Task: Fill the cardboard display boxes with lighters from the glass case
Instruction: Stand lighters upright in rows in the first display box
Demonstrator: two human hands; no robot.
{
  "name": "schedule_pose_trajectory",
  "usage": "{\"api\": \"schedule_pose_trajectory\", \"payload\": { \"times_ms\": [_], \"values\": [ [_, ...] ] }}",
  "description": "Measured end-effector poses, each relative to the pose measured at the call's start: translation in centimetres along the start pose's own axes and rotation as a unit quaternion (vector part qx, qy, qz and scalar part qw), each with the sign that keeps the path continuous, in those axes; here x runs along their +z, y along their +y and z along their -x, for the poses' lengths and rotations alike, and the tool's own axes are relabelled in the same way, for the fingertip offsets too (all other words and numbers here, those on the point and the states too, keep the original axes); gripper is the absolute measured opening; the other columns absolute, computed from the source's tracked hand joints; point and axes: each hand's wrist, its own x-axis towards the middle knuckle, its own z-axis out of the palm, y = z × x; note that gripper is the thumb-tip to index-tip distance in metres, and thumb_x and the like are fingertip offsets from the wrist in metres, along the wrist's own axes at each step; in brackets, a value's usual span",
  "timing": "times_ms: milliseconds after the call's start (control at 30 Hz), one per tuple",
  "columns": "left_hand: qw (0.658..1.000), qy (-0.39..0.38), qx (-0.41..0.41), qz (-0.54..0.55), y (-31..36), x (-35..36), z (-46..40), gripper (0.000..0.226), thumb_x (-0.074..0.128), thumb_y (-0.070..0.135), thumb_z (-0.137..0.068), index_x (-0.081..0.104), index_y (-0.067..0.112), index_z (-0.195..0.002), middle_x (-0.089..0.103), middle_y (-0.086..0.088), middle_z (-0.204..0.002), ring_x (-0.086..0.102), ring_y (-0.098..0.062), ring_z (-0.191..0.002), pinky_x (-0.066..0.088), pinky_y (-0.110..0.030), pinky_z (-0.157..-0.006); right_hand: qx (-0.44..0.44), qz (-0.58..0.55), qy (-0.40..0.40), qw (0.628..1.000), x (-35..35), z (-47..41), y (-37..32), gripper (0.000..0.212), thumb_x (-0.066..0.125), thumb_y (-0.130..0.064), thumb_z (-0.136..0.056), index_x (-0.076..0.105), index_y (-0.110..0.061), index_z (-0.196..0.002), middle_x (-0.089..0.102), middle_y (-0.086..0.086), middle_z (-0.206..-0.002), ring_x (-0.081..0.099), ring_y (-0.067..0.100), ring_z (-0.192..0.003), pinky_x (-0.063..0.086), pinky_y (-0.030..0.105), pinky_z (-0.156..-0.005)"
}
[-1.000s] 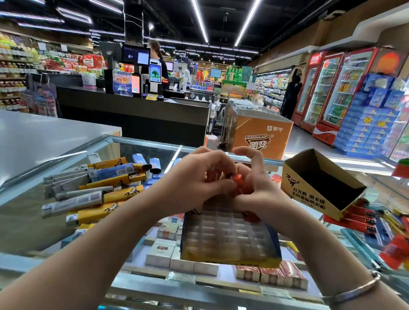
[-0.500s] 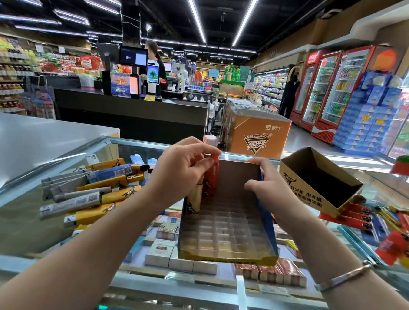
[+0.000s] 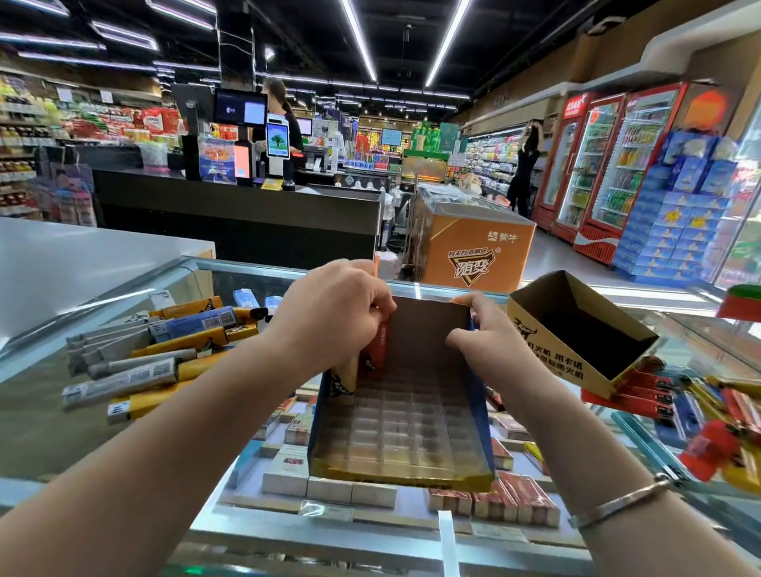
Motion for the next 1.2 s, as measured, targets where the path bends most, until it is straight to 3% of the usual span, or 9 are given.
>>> {"api": "schedule_pose_trajectory", "payload": {
  "times_ms": [133,267,333,500,733,800,900,1000,1200],
  "values": [
    [0.999,-0.021,-0.029,0.011,-0.5,0.5,0.1,0.014,0.059,0.017,-0.087,0.072,0.018,-0.093,0.058,0.006,-0.096,0.051,-0.013,-0.090,0.050,-0.034,-0.074,-0.008,0.011,-0.005,1.000,-0.4,0.1,-0.5,0.021,0.050,-0.006,-0.092,0.049,-0.020,-0.107,0.054,0.000,-0.095,0.054,0.011,-0.085,0.045,0.010,-0.051],
    [0.990,-0.091,-0.080,0.073,-1.5,1.2,1.2,0.021,0.062,0.030,-0.084,0.058,0.029,-0.104,0.039,0.011,-0.125,0.038,-0.007,-0.108,0.035,-0.026,-0.085,-0.071,0.048,0.153,0.985,-3.1,-0.1,-0.8,0.008,0.053,-0.015,-0.092,0.058,-0.013,-0.098,0.057,0.000,-0.080,0.055,0.012,-0.068,0.042,0.016,-0.052],
    [0.984,-0.096,-0.096,0.117,-1.8,1.2,1.5,0.023,0.064,0.028,-0.083,0.055,0.035,-0.103,0.036,0.016,-0.123,0.041,-0.006,-0.106,0.037,-0.025,-0.085,-0.084,0.154,0.194,0.965,-4.4,0.0,-0.5,0.008,0.057,-0.015,-0.090,0.062,-0.009,-0.088,0.058,0.000,-0.072,0.054,0.010,-0.061,0.038,0.009,-0.043],
    [0.980,-0.055,-0.114,0.157,-1.5,0.9,1.8,0.028,0.062,0.016,-0.082,0.058,0.035,-0.103,0.052,0.012,-0.109,0.053,-0.011,-0.096,0.053,-0.037,-0.081,0.004,0.337,0.018,0.941,-3.4,0.0,0.6,0.014,0.069,-0.024,-0.081,0.065,-0.011,-0.077,0.061,0.001,-0.070,0.055,0.006,-0.063,0.038,0.016,-0.050],
    [0.976,-0.001,-0.164,0.145,-1.6,0.8,1.9,0.027,0.056,0.010,-0.083,0.063,0.029,-0.100,0.058,0.003,-0.107,0.053,-0.018,-0.098,0.052,-0.044,-0.080,0.112,0.415,-0.048,0.902,-2.5,0.0,0.9,0.025,0.071,-0.015,-0.078,0.053,-0.017,-0.095,0.050,-0.002,-0.079,0.050,0.012,-0.071,0.038,0.019,-0.052],
    [0.972,0.011,-0.180,0.148,-1.6,0.8,1.9,0.027,0.055,0.010,-0.083,0.063,0.029,-0.100,0.058,0.003,-0.106,0.053,-0.018,-0.098,0.052,-0.044,-0.080,0.109,0.394,-0.033,0.912,-2.5,0.0,0.9,0.016,0.066,-0.011,-0.081,0.054,-0.015,-0.091,0.053,0.002,-0.079,0.051,0.013,-0.070,0.037,0.019,-0.051],
    [0.970,0.019,-0.192,0.150,-1.7,0.8,1.9,0.027,0.055,0.010,-0.083,0.063,0.030,-0.100,0.058,0.002,-0.107,0.054,-0.018,-0.098,0.053,-0.044,-0.079,0.052,0.318,0.066,0.944,-2.8,-0.3,0.9,0.013,0.057,-0.010,-0.088,0.053,-0.016,-0.078,0.057,0.005,-0.078,0.055,0.012,-0.070,0.037,0.019,-0.050],
    [0.970,0.017,-0.194,0.146,-1.7,0.8,1.9,0.025,0.055,0.012,-0.085,0.061,0.031,-0.101,0.058,0.002,-0.108,0.053,-0.019,-0.099,0.054,-0.044,-0.078,-0.025,0.337,0.147,0.930,-2.6,-0.9,1.4,0.006,0.050,-0.012,-0.093,0.056,-0.011,-0.094,0.060,0.005,-0.086,0.060,0.017,-0.083,0.047,0.024,-0.062],
    [0.975,0.021,-0.182,0.124,-1.6,1.0,2.0,0.024,0.055,0.014,-0.085,0.061,0.032,-0.099,0.058,0.004,-0.105,0.053,-0.017,-0.099,0.053,-0.042,-0.078,-0.037,0.473,0.060,0.878,-0.5,-1.7,2.8,0.014,0.047,-0.015,-0.096,0.053,-0.011,-0.108,0.062,0.009,-0.097,0.058,0.021,-0.085,0.052,0.033,-0.074]
  ]
}}
